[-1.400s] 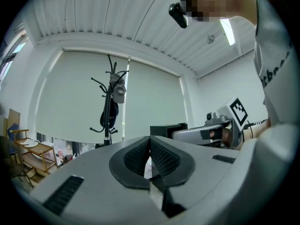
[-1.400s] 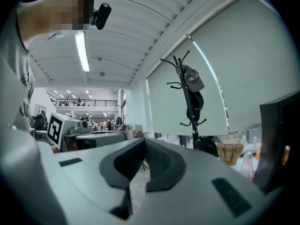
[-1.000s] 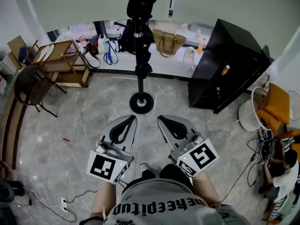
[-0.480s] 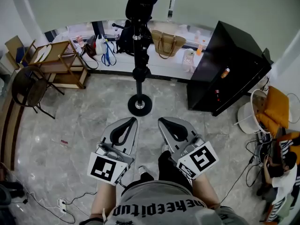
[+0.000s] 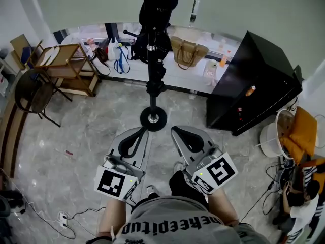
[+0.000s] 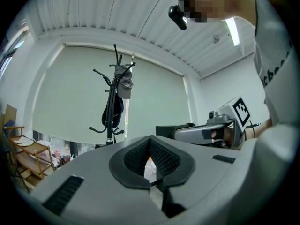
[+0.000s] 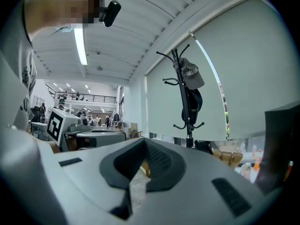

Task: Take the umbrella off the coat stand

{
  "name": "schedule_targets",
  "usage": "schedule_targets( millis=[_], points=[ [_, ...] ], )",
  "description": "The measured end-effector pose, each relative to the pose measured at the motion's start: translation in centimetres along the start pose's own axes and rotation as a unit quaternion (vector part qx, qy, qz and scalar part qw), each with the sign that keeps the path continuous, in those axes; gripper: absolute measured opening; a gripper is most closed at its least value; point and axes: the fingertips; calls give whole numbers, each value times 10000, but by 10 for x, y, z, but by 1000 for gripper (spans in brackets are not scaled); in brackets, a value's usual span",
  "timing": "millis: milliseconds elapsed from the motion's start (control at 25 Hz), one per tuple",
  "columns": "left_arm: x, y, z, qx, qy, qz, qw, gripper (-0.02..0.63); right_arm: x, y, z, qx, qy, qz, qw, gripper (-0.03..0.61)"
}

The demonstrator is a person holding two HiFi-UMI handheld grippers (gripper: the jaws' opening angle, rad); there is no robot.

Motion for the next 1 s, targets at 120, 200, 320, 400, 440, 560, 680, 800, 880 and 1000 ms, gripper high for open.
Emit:
schedule_targets(
  millis=[120, 200, 320, 400, 440, 560, 680, 800, 880, 1000],
  points=[
    [6, -2, -16, -22, -91, 4, 10000, 15, -17, -1, -9, -12, -88, 3, 10000, 11],
    [9, -4, -27, -41, -150, 4, 9999, 15, -28, -1, -14, -9, -151, 5, 9999, 11],
    [12, -6, -43, -53, -249, -2, 9997, 16, -45, 0, -20, 0, -263, -17, 9997, 11],
    [14, -7, -53, -56, -322, -7, 9995, 16, -54, 1, -24, 5, -343, -22, 9994, 11],
    [16, -7, -57, -60, -362, -10, 9993, 16, -59, 1, -26, 7, -388, -23, 9992, 11],
    [18, -8, -70, -76, -481, -8, 9988, 15, -71, 2, -30, 8, -518, -11, 9987, 11],
    [19, -7, -82, -107, -591, -16, 9982, 15, -85, 4, -33, 0, -626, -12, 9980, 11],
    [21, -6, -92, -117, -712, -4, 9974, 17, -98, 6, -36, -6, -727, -19, 9974, 11],
    [21, -5, -99, -120, -789, 1, 9968, 16, -106, 7, -38, -9, -798, -28, 9968, 11],
    [21, -4, -107, -122, -894, -12, 9959, 16, -115, 9, -40, -19, -908, -31, 9959, 11]
  ],
)
Point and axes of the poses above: the fingertips, and each gripper's own axes: z backward along the fingers, x to its left, y out of its underside, and after that the axes turned 7 degrees about z, right-handed
